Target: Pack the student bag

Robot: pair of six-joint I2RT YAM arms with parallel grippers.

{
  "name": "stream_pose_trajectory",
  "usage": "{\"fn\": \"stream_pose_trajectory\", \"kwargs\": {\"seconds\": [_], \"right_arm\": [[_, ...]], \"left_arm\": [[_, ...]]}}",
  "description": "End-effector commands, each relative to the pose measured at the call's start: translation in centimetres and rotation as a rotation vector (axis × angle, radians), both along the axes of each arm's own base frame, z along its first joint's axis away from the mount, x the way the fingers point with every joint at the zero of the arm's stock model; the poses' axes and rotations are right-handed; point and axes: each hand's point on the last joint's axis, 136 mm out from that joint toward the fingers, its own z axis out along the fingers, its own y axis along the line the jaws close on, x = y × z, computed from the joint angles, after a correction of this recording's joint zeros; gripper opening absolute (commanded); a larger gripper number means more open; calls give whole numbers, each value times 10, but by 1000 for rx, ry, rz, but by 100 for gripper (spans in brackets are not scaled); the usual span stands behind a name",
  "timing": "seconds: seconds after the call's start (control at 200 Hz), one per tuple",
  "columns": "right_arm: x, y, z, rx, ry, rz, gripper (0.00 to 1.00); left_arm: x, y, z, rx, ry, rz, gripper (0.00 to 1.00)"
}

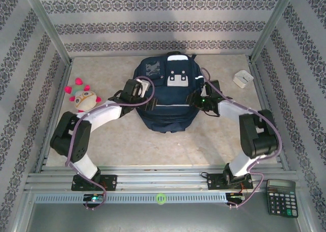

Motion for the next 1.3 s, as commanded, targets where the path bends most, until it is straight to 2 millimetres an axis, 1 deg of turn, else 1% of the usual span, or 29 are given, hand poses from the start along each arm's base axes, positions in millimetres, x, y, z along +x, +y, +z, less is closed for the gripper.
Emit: {"fn": "stream_pose_trajectory", "kwargs": {"seconds": [0.0,0.055,0.065,0.08,0.09,0.1,0.115,0.185,0.25,0.285,0.36,0.415,0.525,0.59,0.67,0.744,0.759,0.809,0.854,0.924,0.954,0.969,1.004,1.049,1.079,1.114,1.159,1.224,1.294], "right_arm": [[1,-34,69,-149,-157,-13,67],[1,-52,97,-207,-241,-32,74],[1,-55,102,-217,-258,-38,76],[1,-62,108,-231,-275,-53,77],[1,-66,112,-239,-287,-60,81],[0,-70,116,-247,-299,-68,93],[0,-77,121,-259,-316,-84,98],[-2,-105,133,-302,-358,-142,98],[-5,-128,133,-349,-377,-178,98],[-6,-136,127,-374,-386,-183,98],[-8,-148,110,-436,-423,-173,98],[-9,-147,92,-468,-464,-127,98],[-14,-133,59,-467,-545,-29,98],[-16,-127,44,-450,-571,-4,98],[-15,-122,29,-433,-599,14,98],[-8,-118,29,-434,-600,48,98],[-4,-116,37,-437,-650,42,98],[3,-118,43,-421,-722,-7,98],[5,-113,32,-419,-720,25,98],[4,-108,22,-470,-769,10,98],[5,-109,28,-472,-798,-5,98],[-2,-110,19,-471,-775,-3,98],[-4,-114,18,-484,-762,-23,98],[-2,-120,17,-493,-735,-57,98],[0,-126,12,-503,-704,-90,98],[10,-130,20,-514,-710,-116,98],[8,-130,19,-533,-706,-120,98],[9,-130,18,-535,-699,-120,98],[9,-130,18,-534,-698,-119,98]], "left_arm": [[14,32,94,50,-255,109,93],[12,53,117,89,-343,170,96],[11,58,122,94,-359,186,100],[10,65,126,108,-381,204,100],[8,69,128,117,-390,214,100],[7,73,131,122,-403,224,100],[6,82,135,136,-424,252,100],[-3,121,142,201,-499,382,100],[-15,150,133,259,-542,457,99],[-21,163,126,270,-562,492,99],[-32,183,100,280,-563,541,99],[-38,190,79,276,-556,547,100],[-43,197,37,270,-507,557,100],[-40,198,14,255,-489,554,99],[-31,191,-10,247,-469,500,99],[-16,184,-16,287,-454,435,99],[-13,185,-16,278,-456,434,99],[-10,196,-29,262,-401,474,99],[-10,208,-27,222,-429,523,99],[-21,217,-43,104,-417,515,99],[-20,222,-38,81,-491,528,99],[-21,224,-34,73,-515,539,99],[-25,228,-39,71,-456,568,99],[-22,236,-44,96,-401,611,99],[-15,232,-41,100,-436,581,100],[-15,229,-41,99,-434,570,99],[-17,231,-44,99,-399,583,99],[-16,229,-39,97,-445,572,99],[-17,228,-42,92,-424,567,99]]}}
